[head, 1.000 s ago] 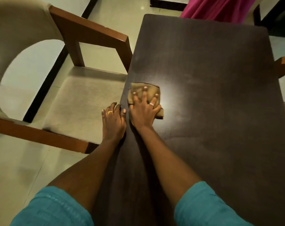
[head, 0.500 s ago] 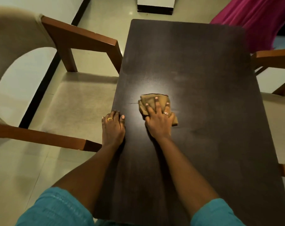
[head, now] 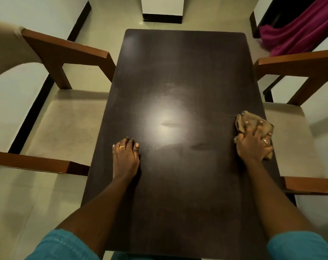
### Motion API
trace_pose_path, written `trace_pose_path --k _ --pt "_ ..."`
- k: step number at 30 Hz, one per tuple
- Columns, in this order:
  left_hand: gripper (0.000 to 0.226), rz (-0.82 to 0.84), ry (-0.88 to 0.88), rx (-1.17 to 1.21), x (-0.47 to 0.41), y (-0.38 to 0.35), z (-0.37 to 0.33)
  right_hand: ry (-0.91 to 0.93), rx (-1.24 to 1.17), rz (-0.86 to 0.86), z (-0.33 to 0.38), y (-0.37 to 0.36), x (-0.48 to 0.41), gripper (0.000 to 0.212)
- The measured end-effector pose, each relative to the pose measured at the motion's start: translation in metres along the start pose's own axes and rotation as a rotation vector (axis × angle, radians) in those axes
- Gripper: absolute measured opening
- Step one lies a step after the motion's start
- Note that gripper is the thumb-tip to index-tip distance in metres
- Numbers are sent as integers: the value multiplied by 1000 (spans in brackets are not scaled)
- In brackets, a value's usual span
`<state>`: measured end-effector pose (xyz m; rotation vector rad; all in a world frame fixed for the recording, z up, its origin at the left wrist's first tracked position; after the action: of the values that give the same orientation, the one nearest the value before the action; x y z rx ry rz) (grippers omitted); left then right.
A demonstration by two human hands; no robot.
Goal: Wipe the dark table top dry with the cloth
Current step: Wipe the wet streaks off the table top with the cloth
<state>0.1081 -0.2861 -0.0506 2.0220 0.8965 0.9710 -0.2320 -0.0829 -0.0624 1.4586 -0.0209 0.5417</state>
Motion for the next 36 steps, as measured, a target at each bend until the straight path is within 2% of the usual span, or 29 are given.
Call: trace_pose_path --k 6,10,14,19,24,27,30,32,36 --pt "42 -14 14 19 11 -12 -14 -67 -51 -13 -14 -6 13 54" --pt "42 -31 24 23 20 -12 -10 -79 -98 -2 12 -16 31 53" --pt "42 -24 21 34 28 -6 6 -13 -78 28 59 -38 64 53" --pt "43 -41 66 59 38 6 43 203 -62 86 152 -74 128 51" --pt "43 -77 143 56 52 18 91 550 65 223 240 -116 208 52" --pt "43 -98 162 63 58 25 112 793 158 277 262 -135 253 52" --pt "43 -93 173 80 61 27 123 934 262 268 254 -141 268 47" --pt "43 -70 156 64 64 25 122 888 319 243 233 -134 266 48" --pt "44 -10 91 43 67 16 104 633 265 263 175 -111 240 52"
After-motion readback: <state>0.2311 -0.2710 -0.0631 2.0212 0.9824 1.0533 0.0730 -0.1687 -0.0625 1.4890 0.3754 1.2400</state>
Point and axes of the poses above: each hand's wrist, its own x-axis away from the middle knuckle, its own y-axis out of the back of the hand, z = x × y, the point moved 5 cm from there along -x, towards the middle knuckle, and after that the axes turned 9 degrees about z, right-handed, at the moved point
